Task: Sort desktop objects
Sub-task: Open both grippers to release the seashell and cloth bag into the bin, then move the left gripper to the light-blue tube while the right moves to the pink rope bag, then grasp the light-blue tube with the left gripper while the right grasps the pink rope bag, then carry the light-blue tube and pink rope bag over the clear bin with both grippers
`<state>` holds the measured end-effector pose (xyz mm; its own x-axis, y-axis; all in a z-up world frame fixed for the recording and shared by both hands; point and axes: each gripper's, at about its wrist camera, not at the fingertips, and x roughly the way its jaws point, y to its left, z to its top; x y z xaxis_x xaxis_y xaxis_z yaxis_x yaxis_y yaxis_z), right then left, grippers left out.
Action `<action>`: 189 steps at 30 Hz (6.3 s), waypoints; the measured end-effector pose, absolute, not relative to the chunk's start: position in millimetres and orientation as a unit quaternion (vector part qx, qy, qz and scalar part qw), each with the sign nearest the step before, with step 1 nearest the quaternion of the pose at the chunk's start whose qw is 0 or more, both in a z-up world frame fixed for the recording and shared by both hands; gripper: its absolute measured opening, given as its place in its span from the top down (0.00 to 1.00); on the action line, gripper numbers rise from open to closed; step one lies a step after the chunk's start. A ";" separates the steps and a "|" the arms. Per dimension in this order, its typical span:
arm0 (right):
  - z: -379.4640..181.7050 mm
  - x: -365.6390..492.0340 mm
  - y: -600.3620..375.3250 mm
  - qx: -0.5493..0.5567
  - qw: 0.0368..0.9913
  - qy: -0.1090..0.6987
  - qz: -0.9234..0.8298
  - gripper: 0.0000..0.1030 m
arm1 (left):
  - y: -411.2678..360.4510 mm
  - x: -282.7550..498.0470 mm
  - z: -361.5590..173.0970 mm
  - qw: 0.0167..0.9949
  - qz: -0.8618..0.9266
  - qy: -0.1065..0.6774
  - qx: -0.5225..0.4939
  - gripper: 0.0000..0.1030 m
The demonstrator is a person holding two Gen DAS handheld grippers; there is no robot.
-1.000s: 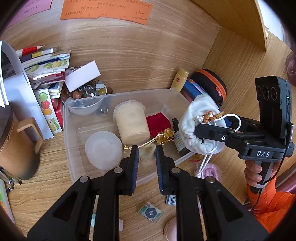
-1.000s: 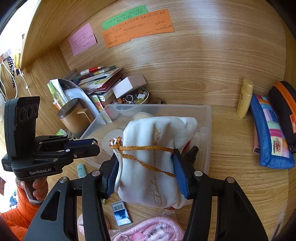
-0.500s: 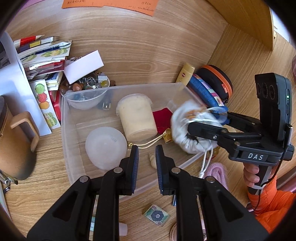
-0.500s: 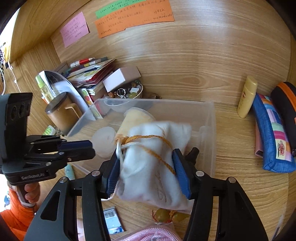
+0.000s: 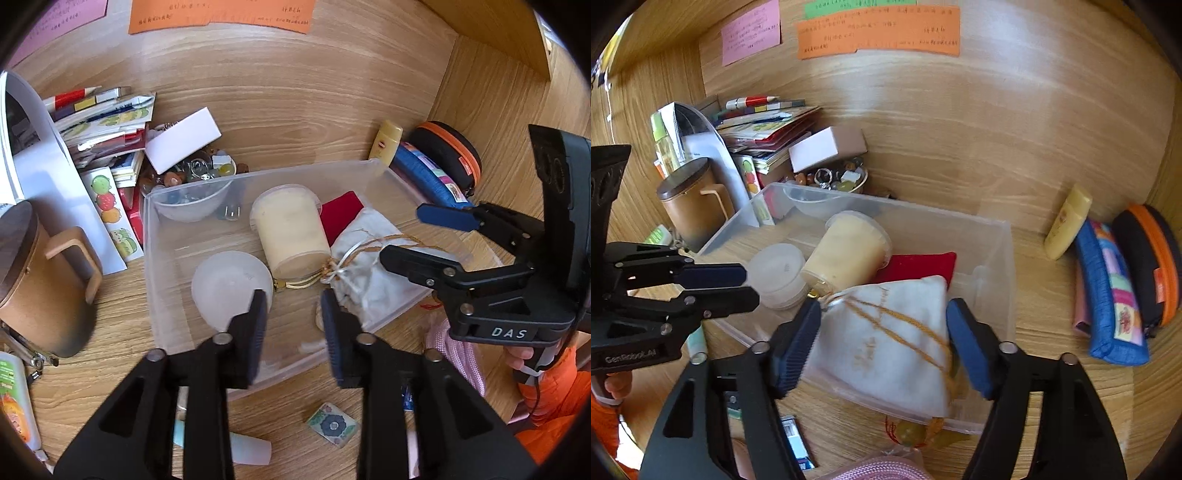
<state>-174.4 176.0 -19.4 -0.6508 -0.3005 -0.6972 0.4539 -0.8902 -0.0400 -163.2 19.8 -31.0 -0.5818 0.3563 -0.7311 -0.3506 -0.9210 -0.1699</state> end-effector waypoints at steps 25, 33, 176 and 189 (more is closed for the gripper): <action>-7.7 -132.2 204.0 0.323 0.152 0.147 -0.922 0.22 | 3.8 -121.9 -14.8 0.161 0.912 -0.002 -0.377 0.42; -12.0 -118.0 241.3 0.338 0.137 0.111 -0.925 0.10 | -12.4 -97.5 -22.6 0.124 0.916 -0.015 -0.381 0.31; -50.3 -65.8 277.5 0.406 0.196 0.026 -0.892 0.41 | -13.4 -70.4 -46.4 0.065 0.927 0.033 -0.369 0.30; -2.1 -60.7 293.0 0.341 0.210 -0.002 -0.916 0.41 | -3.8 -52.6 -8.5 0.077 0.948 0.013 -0.309 0.30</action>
<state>-60.7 293.0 -2.1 -0.6792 -0.3856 -0.6245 0.3825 -0.9122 0.1472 -52.6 -3.8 -8.5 -0.7971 0.1372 -0.5881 -0.1536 -0.9879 -0.0222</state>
